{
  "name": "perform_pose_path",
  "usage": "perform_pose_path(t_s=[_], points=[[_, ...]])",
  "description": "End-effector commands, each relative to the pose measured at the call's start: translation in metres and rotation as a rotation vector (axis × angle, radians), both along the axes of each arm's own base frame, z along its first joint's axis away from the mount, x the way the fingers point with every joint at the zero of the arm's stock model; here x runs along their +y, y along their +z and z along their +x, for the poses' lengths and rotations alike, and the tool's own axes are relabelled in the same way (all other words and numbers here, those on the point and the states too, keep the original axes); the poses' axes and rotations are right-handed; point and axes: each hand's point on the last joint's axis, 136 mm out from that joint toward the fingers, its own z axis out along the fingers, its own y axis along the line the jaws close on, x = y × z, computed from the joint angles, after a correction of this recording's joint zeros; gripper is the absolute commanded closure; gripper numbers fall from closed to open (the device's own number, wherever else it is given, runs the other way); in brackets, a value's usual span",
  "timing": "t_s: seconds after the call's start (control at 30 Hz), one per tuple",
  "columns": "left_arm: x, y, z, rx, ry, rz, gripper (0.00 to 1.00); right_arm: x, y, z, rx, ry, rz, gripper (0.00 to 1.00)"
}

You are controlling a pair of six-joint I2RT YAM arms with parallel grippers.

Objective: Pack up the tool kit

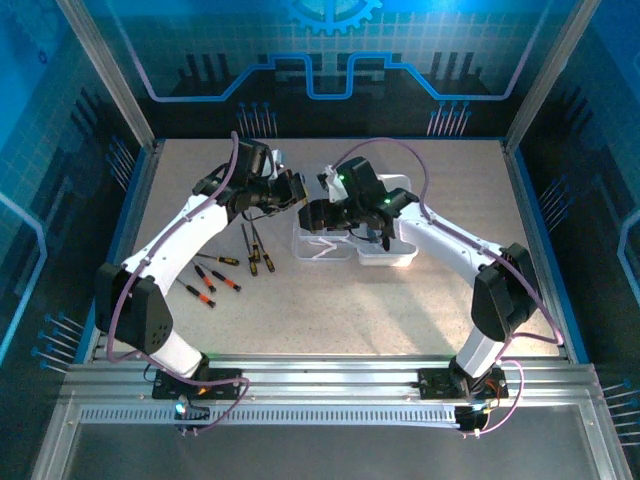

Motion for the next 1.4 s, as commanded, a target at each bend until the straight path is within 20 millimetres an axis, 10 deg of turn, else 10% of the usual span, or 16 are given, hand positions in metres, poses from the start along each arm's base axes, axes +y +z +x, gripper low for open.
perform_pose_path(t_s=[0.0, 0.2, 0.5, 0.9, 1.37], points=[[-0.009, 0.013, -0.002, -0.034, -0.03, -0.051, 1.0, 0.006, 0.008, 0.008, -0.015, -0.011, 0.012, 0.52], [-0.009, 0.012, -0.003, -0.034, -0.03, -0.045, 1.0, 0.003, 0.007, 0.011, -0.015, -0.04, 0.006, 0.86], [0.045, 0.039, 0.011, -0.096, 0.113, 0.012, 0.15, -0.021, 0.016, 0.006, -0.051, -0.106, -0.007, 0.99], [0.126, -0.028, -0.005, 0.101, 0.461, 0.013, 0.04, -0.09, 0.018, 0.0, -0.06, -0.191, -0.074, 0.98], [0.108, -0.064, -0.003, 0.185, 0.397, -0.06, 0.03, -0.233, -0.026, 0.016, 0.048, -0.455, -0.206, 0.98]])
